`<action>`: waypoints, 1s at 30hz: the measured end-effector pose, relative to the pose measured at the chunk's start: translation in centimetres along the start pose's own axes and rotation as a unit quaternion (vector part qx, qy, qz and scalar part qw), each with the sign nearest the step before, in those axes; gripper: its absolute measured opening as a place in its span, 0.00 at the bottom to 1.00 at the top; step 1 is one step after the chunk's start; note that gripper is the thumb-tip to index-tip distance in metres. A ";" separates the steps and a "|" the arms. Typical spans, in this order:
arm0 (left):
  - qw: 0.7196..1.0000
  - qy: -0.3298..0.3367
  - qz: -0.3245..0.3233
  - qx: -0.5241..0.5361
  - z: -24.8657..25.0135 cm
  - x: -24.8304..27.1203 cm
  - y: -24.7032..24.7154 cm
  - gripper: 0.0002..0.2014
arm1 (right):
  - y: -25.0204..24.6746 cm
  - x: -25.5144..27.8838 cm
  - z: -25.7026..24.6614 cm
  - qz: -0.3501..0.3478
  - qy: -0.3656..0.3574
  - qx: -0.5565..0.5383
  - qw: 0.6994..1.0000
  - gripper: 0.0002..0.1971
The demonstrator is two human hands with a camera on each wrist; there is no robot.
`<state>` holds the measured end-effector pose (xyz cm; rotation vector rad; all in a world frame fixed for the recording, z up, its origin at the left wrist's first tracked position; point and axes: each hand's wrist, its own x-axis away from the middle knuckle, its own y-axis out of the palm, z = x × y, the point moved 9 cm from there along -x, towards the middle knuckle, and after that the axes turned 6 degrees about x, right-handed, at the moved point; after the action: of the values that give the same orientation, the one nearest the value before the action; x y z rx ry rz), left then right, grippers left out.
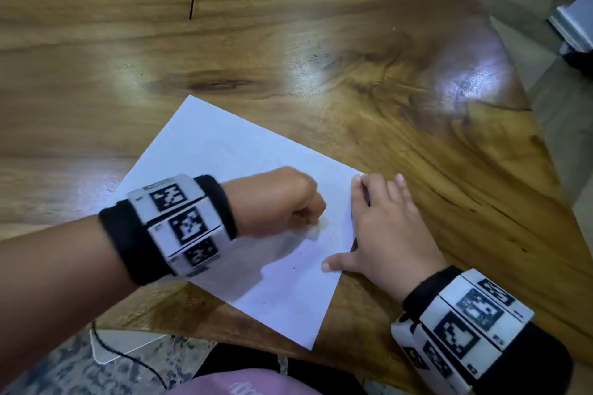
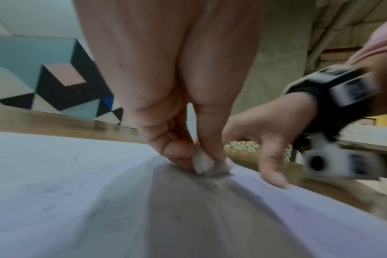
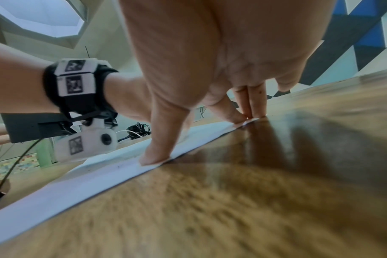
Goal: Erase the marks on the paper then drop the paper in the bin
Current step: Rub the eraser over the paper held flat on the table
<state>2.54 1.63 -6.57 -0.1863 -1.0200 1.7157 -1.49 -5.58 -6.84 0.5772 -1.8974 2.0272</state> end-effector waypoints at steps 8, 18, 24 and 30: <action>0.995 -0.022 0.092 -0.031 0.8 -3.4 -3.1 0.04 | 0.2 0.1 -0.3 -0.011 -0.008 0.016 1.000 0.71; 0.999 -0.008 -0.035 -0.008 1.0 3.4 3.2 0.05 | 0.3 0.2 -0.2 -0.017 -0.004 0.008 1.000 0.73; 0.999 -0.014 0.024 -0.027 0.8 0.0 0.0 0.03 | 0.2 0.1 -0.3 -0.018 -0.007 0.014 1.000 0.72; 0.998 -0.022 0.053 -0.019 1.5 -2.1 -1.0 0.03 | 0.2 0.2 -0.2 -0.018 -0.005 0.012 1.000 0.71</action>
<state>3.23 -0.86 -5.63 -0.2309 -1.0930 1.8034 -1.77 -5.37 -6.98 0.6241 -1.8585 2.0312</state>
